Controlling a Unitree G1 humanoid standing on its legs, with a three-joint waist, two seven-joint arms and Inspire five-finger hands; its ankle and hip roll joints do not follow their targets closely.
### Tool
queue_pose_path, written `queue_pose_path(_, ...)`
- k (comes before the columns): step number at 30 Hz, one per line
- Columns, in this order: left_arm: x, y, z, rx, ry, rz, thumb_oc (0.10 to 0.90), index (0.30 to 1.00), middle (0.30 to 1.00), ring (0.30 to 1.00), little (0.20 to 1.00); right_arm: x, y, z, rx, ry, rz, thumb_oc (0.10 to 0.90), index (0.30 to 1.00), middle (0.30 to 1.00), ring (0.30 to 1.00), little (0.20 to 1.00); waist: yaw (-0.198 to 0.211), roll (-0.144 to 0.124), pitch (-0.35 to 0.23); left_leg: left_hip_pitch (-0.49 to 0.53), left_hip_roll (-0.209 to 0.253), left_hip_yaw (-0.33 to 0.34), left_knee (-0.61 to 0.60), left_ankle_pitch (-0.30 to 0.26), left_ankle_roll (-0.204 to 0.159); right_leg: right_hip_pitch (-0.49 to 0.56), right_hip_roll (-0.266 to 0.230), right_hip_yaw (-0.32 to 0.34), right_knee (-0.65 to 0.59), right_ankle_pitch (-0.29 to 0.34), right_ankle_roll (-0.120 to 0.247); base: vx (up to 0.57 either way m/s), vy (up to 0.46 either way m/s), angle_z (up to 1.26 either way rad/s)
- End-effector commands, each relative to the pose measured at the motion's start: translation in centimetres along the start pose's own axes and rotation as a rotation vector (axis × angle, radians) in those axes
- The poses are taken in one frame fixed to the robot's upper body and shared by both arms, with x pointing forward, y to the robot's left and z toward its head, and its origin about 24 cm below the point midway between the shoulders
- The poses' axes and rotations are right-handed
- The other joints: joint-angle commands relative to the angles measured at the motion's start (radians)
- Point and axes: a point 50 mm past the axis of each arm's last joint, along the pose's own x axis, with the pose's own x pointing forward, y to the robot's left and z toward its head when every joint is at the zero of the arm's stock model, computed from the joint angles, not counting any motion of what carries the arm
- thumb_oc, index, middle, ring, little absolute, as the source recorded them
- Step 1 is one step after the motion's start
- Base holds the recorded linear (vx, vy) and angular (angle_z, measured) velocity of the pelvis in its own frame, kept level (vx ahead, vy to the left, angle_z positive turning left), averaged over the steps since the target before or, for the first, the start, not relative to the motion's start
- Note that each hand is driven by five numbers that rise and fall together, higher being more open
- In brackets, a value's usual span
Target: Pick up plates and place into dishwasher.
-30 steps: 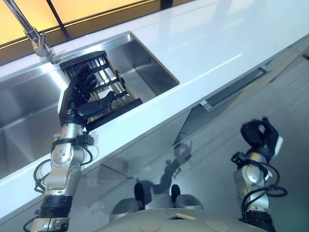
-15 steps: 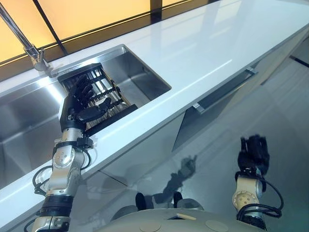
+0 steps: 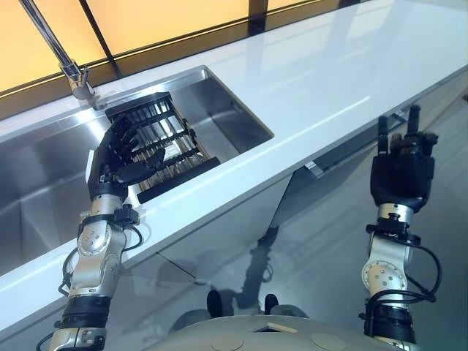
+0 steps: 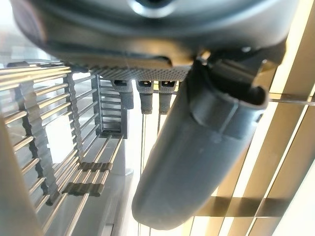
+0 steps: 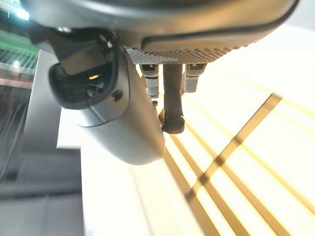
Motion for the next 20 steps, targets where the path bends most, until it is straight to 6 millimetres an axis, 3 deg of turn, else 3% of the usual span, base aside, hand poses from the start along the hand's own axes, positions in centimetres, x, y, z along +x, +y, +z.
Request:
queue_pose_path(1,1.6,1.4,3.1,0.043,-0.195,0.032,0.8,0.9,0.9,0.9,0.9,2.9,4.9,2.3,0.08,-0.182,0.319,0.8,0.9,0.9,0.9,0.9,0.019,-0.025,-0.07,0.04,-0.034,0.026,0.007,-0.095,-0.007,-0.042,0.043,-0.029,0.025,0.011,0.003,-0.01,-0.004,0.05)
queue_pose_path(4,1.7,1.1,2.9,0.037,-0.193,0.026,0.8,0.9,0.9,0.9,0.9,2.9,5.3,1.7,0.179,-0.183,0.323,0.8,0.9,0.9,0.9,0.9,0.027,-0.025,-0.077,0.039,-0.034,0.02,0.007,-0.093,-0.009,-0.038,0.041,-0.037,0.02,0.013,0.003,0.0,-0.009,0.07)
queue_pose_path(20,1.1,1.9,3.0,0.051,-0.182,0.047,0.8,0.9,0.9,0.9,0.9,2.4,3.8,1.8,0.094,-0.2,0.187,0.8,0.9,0.9,0.9,0.9,0.033,-0.023,-0.084,0.037,-0.036,0.012,0.007,-0.089,-0.006,-0.034,0.041,-0.044,0.016,0.017,-0.002,0.0,-0.003,0.02)
